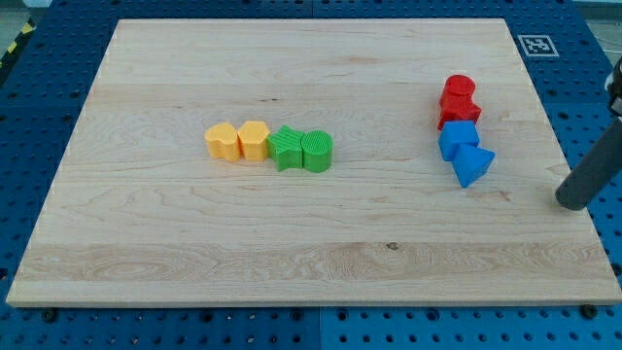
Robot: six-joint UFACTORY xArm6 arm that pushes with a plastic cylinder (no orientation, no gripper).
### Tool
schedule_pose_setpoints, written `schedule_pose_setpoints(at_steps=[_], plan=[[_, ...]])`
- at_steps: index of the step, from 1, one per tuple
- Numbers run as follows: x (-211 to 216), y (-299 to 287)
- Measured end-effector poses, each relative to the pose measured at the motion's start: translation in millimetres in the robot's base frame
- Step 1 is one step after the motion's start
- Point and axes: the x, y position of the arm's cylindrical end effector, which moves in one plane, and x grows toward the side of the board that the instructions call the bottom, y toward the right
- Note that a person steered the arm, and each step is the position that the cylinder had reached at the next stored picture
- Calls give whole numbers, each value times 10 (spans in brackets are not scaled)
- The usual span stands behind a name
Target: Push the triangle to the center of the board
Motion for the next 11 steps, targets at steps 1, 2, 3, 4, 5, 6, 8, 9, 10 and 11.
schedule_pose_setpoints(at_steps=[1, 2, 3, 4, 5, 6, 8, 9, 10, 11], plan=[[-54, -118], [-54, -324], [-54, -431], [-60, -608], [-153, -636], [-181, -728], [-200, -1317], [-223, -1418], [-258, -1559], [-259, -1753]])
